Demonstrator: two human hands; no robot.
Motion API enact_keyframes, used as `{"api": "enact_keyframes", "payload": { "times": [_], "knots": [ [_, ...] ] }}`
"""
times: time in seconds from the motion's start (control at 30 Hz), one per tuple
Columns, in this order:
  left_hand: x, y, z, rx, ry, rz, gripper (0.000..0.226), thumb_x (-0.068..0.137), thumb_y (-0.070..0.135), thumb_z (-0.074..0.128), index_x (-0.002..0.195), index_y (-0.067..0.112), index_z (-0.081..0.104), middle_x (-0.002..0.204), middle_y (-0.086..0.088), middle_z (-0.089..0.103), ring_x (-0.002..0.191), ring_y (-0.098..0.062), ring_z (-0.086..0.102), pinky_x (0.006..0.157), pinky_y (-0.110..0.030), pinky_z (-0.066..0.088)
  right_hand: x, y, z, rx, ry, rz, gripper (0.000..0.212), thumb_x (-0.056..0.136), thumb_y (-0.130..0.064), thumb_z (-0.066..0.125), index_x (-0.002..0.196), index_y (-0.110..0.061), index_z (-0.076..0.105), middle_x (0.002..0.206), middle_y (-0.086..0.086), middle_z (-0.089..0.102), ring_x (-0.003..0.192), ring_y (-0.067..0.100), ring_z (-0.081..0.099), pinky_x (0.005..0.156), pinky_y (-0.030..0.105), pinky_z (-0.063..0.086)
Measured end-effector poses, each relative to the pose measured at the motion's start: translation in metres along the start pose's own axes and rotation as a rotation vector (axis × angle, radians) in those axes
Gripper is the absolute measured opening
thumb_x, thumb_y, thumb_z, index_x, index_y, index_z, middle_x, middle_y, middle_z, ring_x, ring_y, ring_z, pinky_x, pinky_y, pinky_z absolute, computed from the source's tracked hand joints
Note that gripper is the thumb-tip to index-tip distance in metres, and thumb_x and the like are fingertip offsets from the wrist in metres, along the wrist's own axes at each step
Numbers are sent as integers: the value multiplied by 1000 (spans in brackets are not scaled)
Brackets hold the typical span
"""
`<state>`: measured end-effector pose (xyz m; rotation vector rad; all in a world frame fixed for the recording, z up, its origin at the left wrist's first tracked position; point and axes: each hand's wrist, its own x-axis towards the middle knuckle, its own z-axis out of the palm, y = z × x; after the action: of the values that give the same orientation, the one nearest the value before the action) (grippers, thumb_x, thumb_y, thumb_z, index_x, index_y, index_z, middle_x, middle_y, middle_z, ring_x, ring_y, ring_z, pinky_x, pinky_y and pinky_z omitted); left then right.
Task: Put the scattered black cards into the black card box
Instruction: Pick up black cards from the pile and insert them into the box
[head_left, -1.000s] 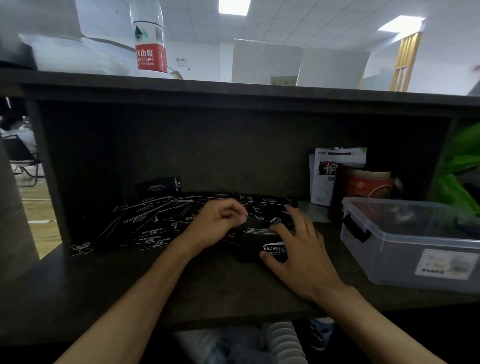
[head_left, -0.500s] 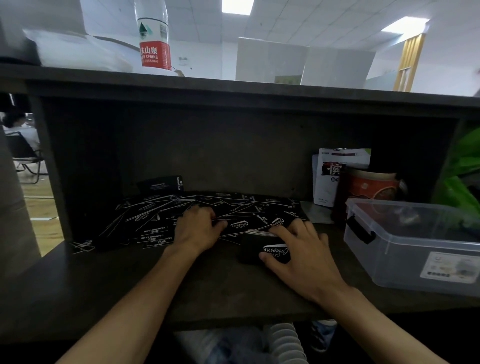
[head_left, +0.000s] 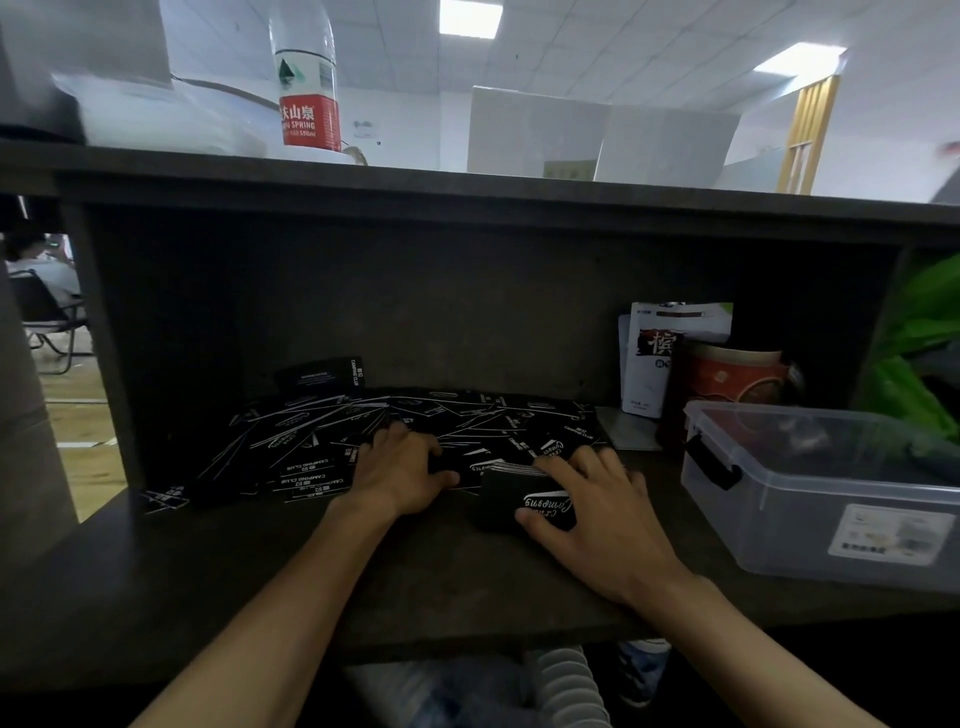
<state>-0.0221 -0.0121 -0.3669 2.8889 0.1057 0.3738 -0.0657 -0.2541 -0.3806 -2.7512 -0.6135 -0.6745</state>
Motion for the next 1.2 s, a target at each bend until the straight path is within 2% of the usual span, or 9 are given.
{"api": "enact_keyframes", "payload": {
  "times": [0.17,0.37,0.53,0.63,0.77,0.83,0.9,1.0,1.2],
  "knots": [
    [-1,3,-1,-134,-11,15,47,76,51,75,115,29,58,126,-2,50,123,-22,47,104,-38,40,1,1,3,12,5,8,69,80,-80,29,140,-45,35,124,-13,40,120,9,33,103,44,34],
    [-6,8,-12,-673,-12,75,12,86,19,72,88,26,63,86,2,70,74,-9,70,78,-35,56,1,3,5,53,48,-37,63,80,-77,39,134,-46,41,149,-11,23,139,13,21,110,47,29],
    [-21,11,-16,-578,-131,331,18,95,16,58,93,32,67,97,10,67,95,-3,62,87,-32,51,2,4,6,65,70,-61,61,81,-76,41,133,-44,45,162,-11,8,150,13,-3,117,50,14],
    [-29,24,-16,-714,-244,407,24,97,7,50,100,20,70,100,2,70,99,-11,65,89,-29,53,1,3,6,45,77,-62,58,82,-74,41,129,-41,45,148,-14,32,145,12,16,114,46,23],
    [-23,24,-19,-929,-325,207,27,92,25,49,88,29,76,93,10,74,88,-3,66,73,-15,47,1,2,4,123,90,-8,64,80,-73,48,133,-43,31,125,-18,41,119,5,36,103,40,36],
    [-11,19,-14,-848,-161,123,25,95,27,52,86,28,75,92,10,73,90,-5,65,80,-21,47,1,1,4,88,61,-18,69,81,-75,42,140,-42,28,127,-16,40,120,6,34,103,40,36],
    [5,12,-5,-486,26,114,16,96,32,55,100,28,71,108,4,69,100,-8,61,91,-27,47,1,2,3,33,41,-31,66,82,-77,34,138,-41,34,126,-15,39,119,7,34,103,40,36],
    [14,7,9,52,31,144,45,92,53,54,130,30,58,129,-5,50,123,-23,45,106,-40,35,2,2,3,20,25,-25,66,82,-79,30,136,-41,37,127,-16,41,116,5,33,103,41,35],
    [7,0,18,69,108,174,56,87,64,51,129,27,57,132,-1,47,126,-21,40,106,-39,29,1,1,1,16,8,-26,65,83,-78,32,137,-42,38,128,-15,42,117,6,33,103,42,36]
  ]
}}
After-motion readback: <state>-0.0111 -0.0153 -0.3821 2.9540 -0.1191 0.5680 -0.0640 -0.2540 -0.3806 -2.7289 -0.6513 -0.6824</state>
